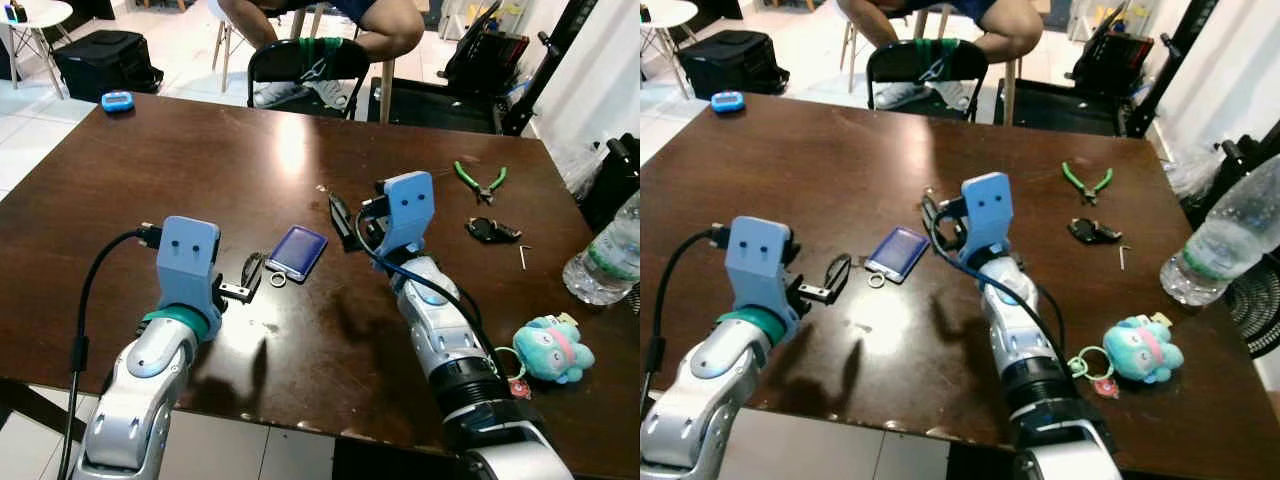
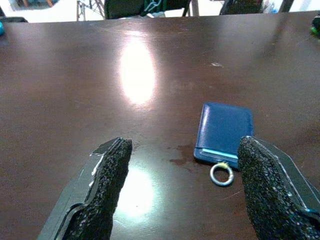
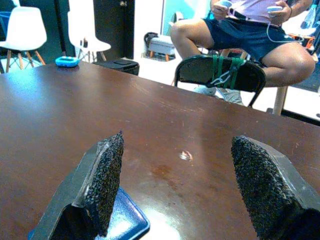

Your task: Hang keys on a hook

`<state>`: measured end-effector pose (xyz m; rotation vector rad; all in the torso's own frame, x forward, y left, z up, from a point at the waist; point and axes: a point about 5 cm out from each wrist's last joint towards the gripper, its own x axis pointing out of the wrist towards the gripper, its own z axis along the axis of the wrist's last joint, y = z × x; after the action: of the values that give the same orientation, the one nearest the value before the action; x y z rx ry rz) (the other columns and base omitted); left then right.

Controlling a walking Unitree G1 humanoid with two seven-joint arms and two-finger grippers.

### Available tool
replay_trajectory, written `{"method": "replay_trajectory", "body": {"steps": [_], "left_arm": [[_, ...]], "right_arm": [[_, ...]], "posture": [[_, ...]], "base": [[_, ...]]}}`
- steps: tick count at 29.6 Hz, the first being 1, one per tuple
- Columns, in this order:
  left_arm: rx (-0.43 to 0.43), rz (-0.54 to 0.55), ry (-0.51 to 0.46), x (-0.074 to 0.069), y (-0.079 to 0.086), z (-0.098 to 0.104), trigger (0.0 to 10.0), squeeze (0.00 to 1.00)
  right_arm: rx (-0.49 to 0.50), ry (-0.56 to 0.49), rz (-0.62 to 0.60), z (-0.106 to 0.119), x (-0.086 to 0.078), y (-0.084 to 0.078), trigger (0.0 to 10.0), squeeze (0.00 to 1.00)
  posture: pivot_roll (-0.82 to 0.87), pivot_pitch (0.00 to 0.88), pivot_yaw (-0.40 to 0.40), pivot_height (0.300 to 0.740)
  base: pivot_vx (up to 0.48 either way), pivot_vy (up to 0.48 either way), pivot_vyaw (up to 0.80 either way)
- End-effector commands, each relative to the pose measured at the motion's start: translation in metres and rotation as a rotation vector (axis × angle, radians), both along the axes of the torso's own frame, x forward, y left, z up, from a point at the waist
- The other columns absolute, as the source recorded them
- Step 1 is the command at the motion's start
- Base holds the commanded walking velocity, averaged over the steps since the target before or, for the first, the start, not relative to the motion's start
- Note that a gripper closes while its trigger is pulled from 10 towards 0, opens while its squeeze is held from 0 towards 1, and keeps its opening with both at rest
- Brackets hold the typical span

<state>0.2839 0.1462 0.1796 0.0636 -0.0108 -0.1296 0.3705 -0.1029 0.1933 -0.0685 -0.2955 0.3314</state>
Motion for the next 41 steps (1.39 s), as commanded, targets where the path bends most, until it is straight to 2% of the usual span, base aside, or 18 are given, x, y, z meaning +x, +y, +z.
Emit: {"method": "replay_trajectory", "body": {"steps": [1, 7, 32, 36, 41], "left_arm": [[0.020, 0.017, 0.011, 0.001, 0.002, -0.003, 10.0, 0.00], [0.041, 0.046, 0.014, -0.003, 0.003, -0.001, 10.0, 0.00], [0.036, 0.070, 0.025, -0.003, 0.004, 0.000, 10.0, 0.00], [0.039, 0.072, 0.027, -0.003, 0.005, 0.000, 10.0, 0.00], [0.019, 0.016, 0.042, -0.003, -0.001, -0.001, 10.0, 0.00]], "right_arm": [[-0.002, 0.014, -0.006, -0.003, -0.002, -0.001, 10.0, 0.00], [0.000, 0.029, -0.004, -0.005, -0.011, 0.005, 10.0, 0.00], [0.021, 0.044, -0.018, 0.001, -0.008, 0.011, 10.0, 0.00], [0.027, 0.048, -0.016, 0.001, -0.008, 0.011, 10.0, 0.00], [0.036, 0.045, -0.020, 0.003, -0.007, 0.011, 10.0, 0.00]], "posture": [[-0.02, 0.031, 0.057, 0.740], [-0.01, 0.042, 0.053, 0.740], [0.00, 0.057, 0.055, 0.740], [0.00, 0.057, 0.056, 0.740], [0.00, 0.055, 0.059, 0.740]], "base": [[0.000, 0.000, 0.00], [-0.226, 0.000, 0.00], [-0.414, 0.000, 0.00], [-0.095, 0.000, -0.80], [0.000, 0.000, -0.80]]}}
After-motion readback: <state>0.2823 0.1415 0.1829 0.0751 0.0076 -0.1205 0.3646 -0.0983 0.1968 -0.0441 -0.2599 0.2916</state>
